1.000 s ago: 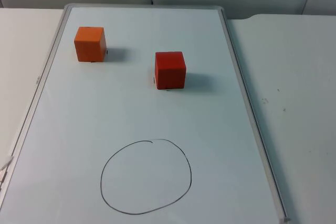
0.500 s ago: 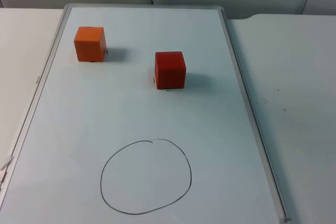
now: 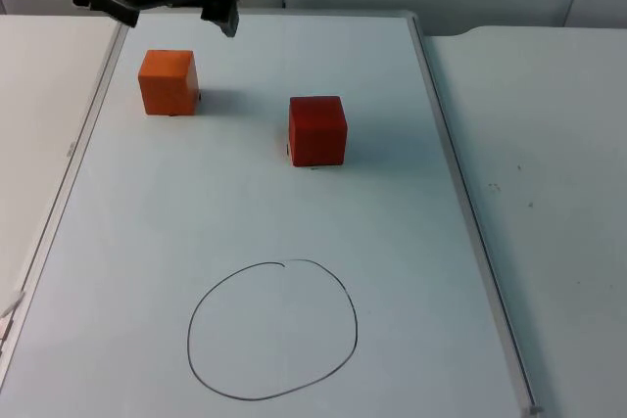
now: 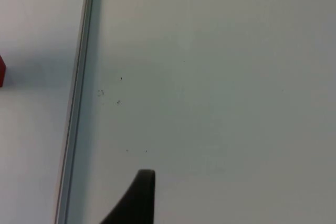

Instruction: Pick up one cube with the left hand and another cube with the right hand. First place the cube in the right hand at the target position, then stack the cube in the left hand on top.

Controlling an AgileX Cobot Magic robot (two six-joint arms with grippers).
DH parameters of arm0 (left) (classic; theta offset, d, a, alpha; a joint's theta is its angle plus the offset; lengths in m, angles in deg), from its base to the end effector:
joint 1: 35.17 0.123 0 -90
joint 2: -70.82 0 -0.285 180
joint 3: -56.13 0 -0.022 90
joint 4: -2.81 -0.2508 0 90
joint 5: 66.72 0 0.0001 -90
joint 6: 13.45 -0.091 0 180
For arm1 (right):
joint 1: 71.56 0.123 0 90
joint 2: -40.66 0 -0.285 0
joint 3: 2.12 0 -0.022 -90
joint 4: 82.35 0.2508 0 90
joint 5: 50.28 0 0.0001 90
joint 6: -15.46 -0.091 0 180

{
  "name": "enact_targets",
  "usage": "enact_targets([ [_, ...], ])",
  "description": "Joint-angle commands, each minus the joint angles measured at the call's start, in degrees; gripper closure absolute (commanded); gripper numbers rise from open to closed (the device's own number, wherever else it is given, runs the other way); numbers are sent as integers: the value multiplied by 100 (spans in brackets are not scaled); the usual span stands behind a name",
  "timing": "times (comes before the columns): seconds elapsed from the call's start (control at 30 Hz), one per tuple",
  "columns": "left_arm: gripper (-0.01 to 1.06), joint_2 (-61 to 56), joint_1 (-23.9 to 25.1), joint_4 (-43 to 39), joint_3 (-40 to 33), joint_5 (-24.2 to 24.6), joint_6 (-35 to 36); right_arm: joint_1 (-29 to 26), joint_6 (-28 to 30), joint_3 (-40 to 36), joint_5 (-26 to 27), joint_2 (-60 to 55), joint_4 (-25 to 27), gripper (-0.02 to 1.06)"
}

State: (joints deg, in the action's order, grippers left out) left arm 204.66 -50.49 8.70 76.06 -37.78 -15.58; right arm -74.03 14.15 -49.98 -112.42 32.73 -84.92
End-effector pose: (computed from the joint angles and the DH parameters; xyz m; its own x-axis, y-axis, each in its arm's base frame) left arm 0.4719 -0.1340 0.1746 -0.7818 0.1595 -0.6028 0.2519 0.9651 -0.0715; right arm -0.0071 -0.0033 0.2789 -0.4674 0.0221 -0.8837 0.0789 0.9967 -0.0169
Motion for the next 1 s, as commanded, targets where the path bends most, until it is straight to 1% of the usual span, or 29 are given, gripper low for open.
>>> enact_targets([
  [0.0, 1, 252, -30, -91, 255, 109, 127, -42, 26, -23, 40, 14, 26, 0],
  [0.07, 1, 326, -30, -148, 295, 120, 176, -42, 26, -23, 40, 14, 26, 0],
  [0.1, 1, 388, -30, -243, 304, 91, 313, -42, 26, -23, 40, 14, 26, 0],
  [0.13, 1, 472, -30, -535, 304, 58, 600, -42, 26, -23, 40, 14, 26, 0],
  [0.17, 1, 472, -30, -535, 304, 58, 600, -42, 26, -23, 40, 14, 26, 0],
  [0.23, 1, 553, -30, -931, 304, 47, 958, -42, 26, -23, 40, 14, 26, 0],
  [0.3, 1, 637, -30, -1128, 304, 47, 1134, -42, 26, -23, 40, 14, 26, 0],
  [0.57, 1, 868, -30, -1118, 304, -32, 1134, -42, 26, -23, 40, 14, 26, 0],
  [0.8, 1, 892, -30, -1119, 304, -342, 1134, -42, 26, -23, 40, 14, 26, 0],
  [0.97, 1, 902, -30, -1119, 304, -364, 1134, -42, 26, -23, 40, 14, 26, 0],
])
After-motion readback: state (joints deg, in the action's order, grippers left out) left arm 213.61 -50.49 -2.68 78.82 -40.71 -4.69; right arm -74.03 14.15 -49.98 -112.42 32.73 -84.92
